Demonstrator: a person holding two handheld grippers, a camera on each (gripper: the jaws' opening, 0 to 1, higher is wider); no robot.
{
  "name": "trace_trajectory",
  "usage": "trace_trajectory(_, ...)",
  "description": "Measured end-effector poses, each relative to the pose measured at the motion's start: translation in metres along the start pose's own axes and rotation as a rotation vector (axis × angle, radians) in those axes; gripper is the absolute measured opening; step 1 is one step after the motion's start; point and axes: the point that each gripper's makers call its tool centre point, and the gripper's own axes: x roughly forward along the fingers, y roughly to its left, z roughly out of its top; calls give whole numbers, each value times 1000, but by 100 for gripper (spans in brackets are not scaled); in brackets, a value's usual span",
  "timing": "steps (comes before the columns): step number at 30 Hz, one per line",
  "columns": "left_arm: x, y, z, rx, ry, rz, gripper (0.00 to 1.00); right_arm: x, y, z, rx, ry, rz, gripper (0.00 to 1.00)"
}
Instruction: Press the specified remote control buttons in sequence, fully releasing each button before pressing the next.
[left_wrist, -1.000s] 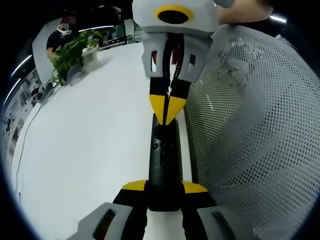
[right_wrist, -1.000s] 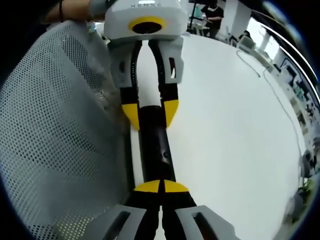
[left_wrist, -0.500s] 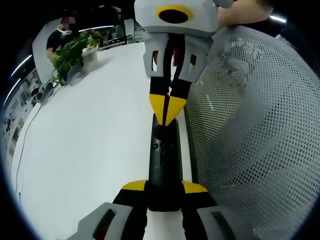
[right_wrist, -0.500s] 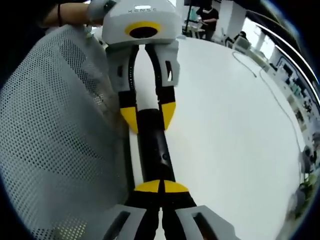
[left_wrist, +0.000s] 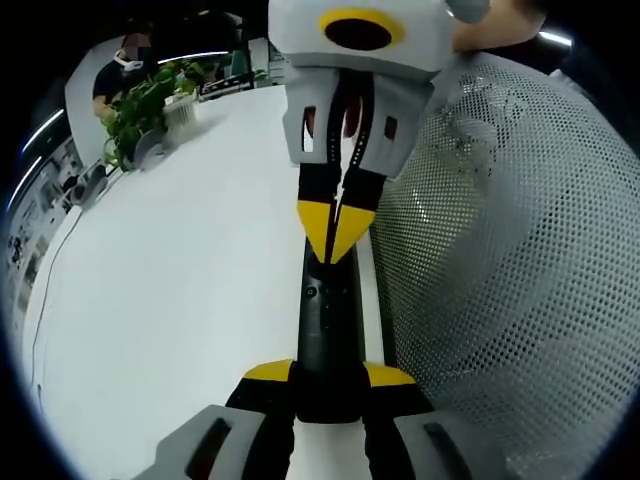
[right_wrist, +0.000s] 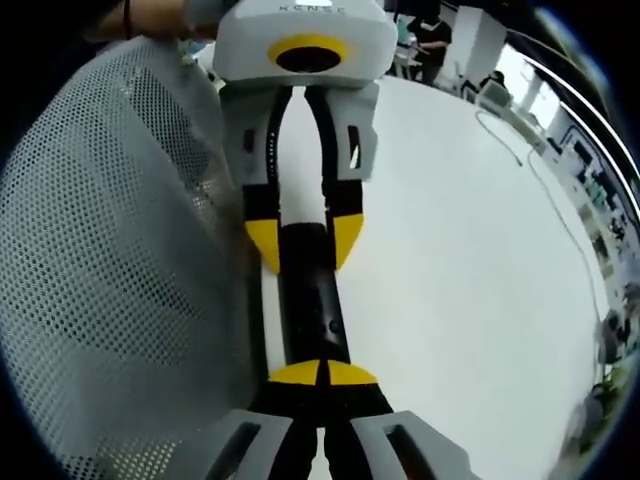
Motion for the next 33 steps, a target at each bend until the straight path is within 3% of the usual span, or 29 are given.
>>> trace_trajectory(9, 0, 0, 0, -5, -7, -1, 25, 0, 1, 7, 25, -34, 0, 0)
trace_trajectory(20, 0, 0, 0, -4, -6, -1, 25, 5, 0, 11, -57, -13, -13, 0)
trace_trajectory(30, 0, 0, 0, -11, -12, -3, 25, 3, 1, 13, -11, -24, -13, 0)
trace_trajectory(33, 0, 0, 0, -11, -11, -3, 25, 4, 10, 18, -15, -33, 28, 0)
